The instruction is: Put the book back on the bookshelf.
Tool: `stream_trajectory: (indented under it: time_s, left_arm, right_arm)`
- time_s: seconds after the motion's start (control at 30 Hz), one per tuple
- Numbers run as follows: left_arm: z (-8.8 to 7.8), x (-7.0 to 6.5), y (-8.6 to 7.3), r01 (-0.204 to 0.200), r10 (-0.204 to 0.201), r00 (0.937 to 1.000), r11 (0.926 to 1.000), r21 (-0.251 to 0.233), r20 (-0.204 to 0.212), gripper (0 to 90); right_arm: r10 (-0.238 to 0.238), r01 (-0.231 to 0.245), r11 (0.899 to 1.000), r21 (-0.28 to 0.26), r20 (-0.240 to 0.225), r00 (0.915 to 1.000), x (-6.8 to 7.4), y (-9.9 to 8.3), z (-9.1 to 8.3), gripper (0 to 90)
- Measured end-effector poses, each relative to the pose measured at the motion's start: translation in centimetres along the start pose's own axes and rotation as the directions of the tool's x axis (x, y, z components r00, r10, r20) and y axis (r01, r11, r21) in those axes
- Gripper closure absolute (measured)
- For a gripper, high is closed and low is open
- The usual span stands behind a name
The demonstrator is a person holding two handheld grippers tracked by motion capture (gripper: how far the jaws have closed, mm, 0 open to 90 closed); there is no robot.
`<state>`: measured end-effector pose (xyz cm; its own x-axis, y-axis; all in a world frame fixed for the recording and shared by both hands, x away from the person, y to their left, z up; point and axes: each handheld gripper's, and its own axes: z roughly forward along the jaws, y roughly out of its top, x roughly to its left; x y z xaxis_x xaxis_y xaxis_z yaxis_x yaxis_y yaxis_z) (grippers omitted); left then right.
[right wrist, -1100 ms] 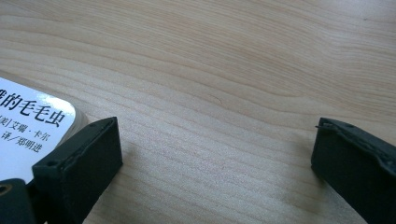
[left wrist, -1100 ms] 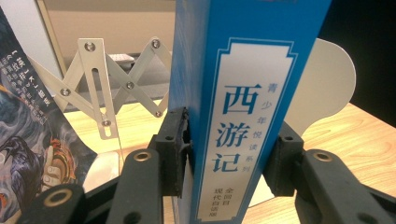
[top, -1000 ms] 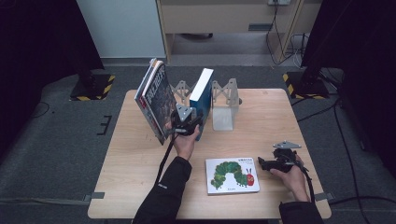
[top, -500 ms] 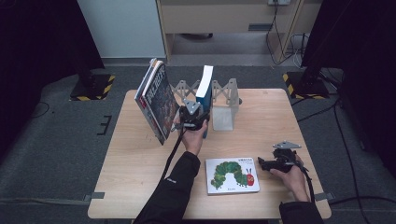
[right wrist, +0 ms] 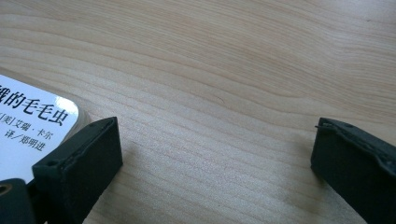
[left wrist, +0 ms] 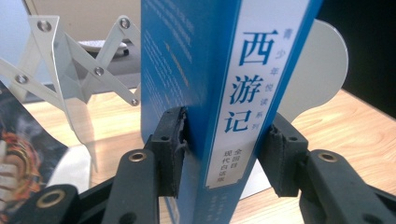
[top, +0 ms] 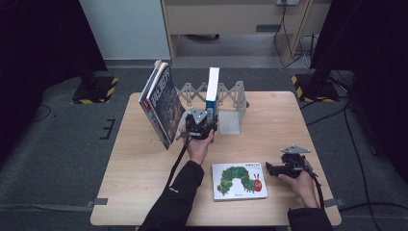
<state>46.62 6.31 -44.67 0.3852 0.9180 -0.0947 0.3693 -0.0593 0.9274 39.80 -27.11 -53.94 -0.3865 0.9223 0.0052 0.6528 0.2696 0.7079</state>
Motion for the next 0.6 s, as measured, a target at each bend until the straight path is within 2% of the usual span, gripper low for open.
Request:
stream_trajectory:
  time_s: [0.07,0.27,0.43,0.6]
  left_arm:
    - [-0.02,-0.13,0.29,0.003,-0.003,1.0000,0.9999,0.016,-0.008,54.8]
    - [0.50,-0.71,0.72,0.029,-0.030,0.9996,0.9992,0.027,0.004,54.9]
    - [0.53,-0.82,0.46,0.000,0.000,1.0000,1.0000,0.009,-0.001,53.8]
    - [0.02,-0.56,0.01,-0.035,0.035,0.9993,0.9993,-0.013,0.017,51.2]
  right_arm:
    - [0.001,-0.001,1.000,0.000,-0.001,1.0000,0.00,0.00,0.00,2.1]
    - [-0.002,0.002,1.000,-0.001,-0.002,1.0000,-0.01,0.00,0.01,2.1]
    - [-0.001,0.001,1.000,0.000,-0.003,1.0000,0.01,0.00,0.00,2.1]
    - [-0.002,0.002,1.000,0.000,-0.004,1.0000,0.01,0.00,0.00,2.1]
